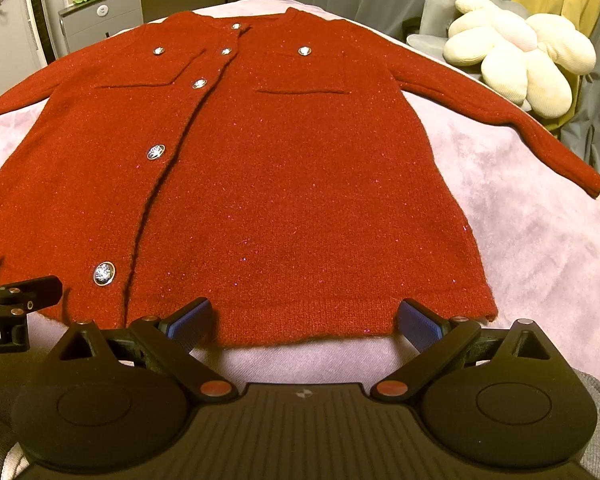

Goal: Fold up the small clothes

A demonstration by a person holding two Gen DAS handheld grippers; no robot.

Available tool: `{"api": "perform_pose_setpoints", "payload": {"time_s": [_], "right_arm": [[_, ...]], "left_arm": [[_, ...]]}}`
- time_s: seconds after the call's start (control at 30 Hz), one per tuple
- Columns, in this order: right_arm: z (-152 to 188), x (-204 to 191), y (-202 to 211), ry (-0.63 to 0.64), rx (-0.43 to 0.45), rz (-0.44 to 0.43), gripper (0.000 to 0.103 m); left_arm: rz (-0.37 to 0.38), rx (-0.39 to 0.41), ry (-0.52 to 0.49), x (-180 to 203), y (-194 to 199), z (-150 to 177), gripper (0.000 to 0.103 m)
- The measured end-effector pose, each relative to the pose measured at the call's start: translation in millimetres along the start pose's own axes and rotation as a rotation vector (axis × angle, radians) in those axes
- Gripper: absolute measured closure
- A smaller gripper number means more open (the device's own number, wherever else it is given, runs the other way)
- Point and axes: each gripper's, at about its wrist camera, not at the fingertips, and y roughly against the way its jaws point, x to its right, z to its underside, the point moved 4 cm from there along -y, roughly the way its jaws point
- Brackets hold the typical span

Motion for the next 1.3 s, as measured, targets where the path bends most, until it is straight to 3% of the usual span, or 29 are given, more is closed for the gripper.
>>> {"api": "perform_pose_setpoints", "payload": {"time_s": [1.3], "right_arm": [[-0.1,-0.6,0.4,-0.002,0.0,0.0,0.004]], "left_arm": [[0.004,-0.008,0.01,0.5,-2.8,2.2,0.0]]}}
